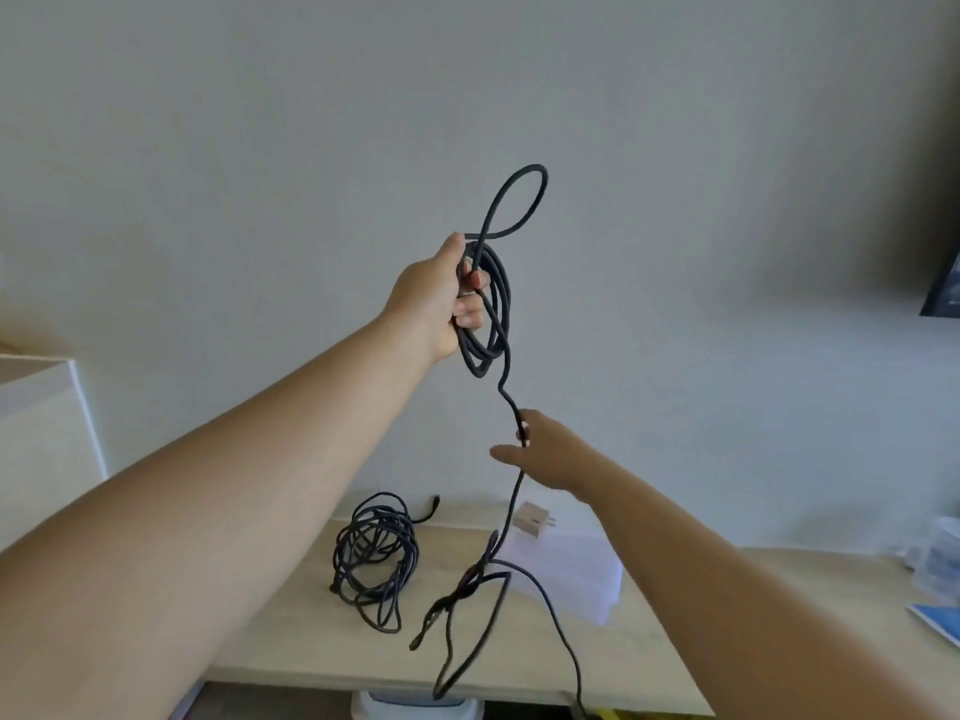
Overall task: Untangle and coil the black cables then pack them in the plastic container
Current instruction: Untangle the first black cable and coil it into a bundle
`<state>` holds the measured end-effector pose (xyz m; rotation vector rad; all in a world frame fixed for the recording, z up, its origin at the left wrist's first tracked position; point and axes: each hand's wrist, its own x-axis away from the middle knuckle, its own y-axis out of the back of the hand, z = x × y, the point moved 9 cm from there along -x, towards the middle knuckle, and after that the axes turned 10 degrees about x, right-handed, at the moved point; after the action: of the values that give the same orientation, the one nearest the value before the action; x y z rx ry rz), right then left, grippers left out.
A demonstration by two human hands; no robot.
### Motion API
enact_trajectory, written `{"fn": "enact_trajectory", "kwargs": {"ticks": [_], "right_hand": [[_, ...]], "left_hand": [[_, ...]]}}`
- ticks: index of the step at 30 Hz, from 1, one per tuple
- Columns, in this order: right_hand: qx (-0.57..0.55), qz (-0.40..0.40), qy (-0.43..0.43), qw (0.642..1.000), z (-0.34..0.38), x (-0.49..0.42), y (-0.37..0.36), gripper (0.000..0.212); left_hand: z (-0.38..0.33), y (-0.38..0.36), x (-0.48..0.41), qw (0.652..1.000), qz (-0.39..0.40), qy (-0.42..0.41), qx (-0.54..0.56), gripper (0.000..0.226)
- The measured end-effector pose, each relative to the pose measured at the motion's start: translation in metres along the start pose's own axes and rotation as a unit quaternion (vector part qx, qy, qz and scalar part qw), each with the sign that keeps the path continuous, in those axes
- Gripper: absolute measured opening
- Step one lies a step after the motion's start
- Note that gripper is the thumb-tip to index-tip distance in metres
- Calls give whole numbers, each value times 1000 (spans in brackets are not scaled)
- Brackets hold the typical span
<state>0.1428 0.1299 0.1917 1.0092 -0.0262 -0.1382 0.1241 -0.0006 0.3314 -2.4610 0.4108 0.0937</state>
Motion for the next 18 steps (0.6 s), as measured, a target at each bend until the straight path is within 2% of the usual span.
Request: {"fn": "enact_trajectory", "kwargs": {"ticks": [2,3,6,8,10,12,13,15,16,18], "right_hand": [[-76,-11,-32,997,0,5,-19,63],[-111,-30,-42,993,2,6,-24,58],[-174,-42,-16,984,22,9,-41,23],[-263,6,33,964,44,19,-55,23],[-326,95,93,936,59,33,-61,26],[-415,164,123,887,59,41,-51,28],[-473,169,110,858,50,41,-39,28],[-575,139,79,802,29,31,-9,32],[-594,105,74,794,19,23,8,36],[-558,13,68,827,0,10,34,41]], "left_hand": [[10,0,-1,999,-27,6,44,39],[14,0,-1,997,-39,7,66,39],[21,5,-1,992,-60,-7,106,39],[16,16,-3,992,-73,-26,102,39],[2,33,-7,993,-89,-54,63,39],[-13,57,-13,992,-108,-67,19,40],[-18,69,-15,991,-116,-65,-3,41],[-20,90,-19,989,-129,-51,-53,40],[-16,96,-19,988,-129,-36,-79,39],[2,100,-18,986,-117,4,-119,38]]}}
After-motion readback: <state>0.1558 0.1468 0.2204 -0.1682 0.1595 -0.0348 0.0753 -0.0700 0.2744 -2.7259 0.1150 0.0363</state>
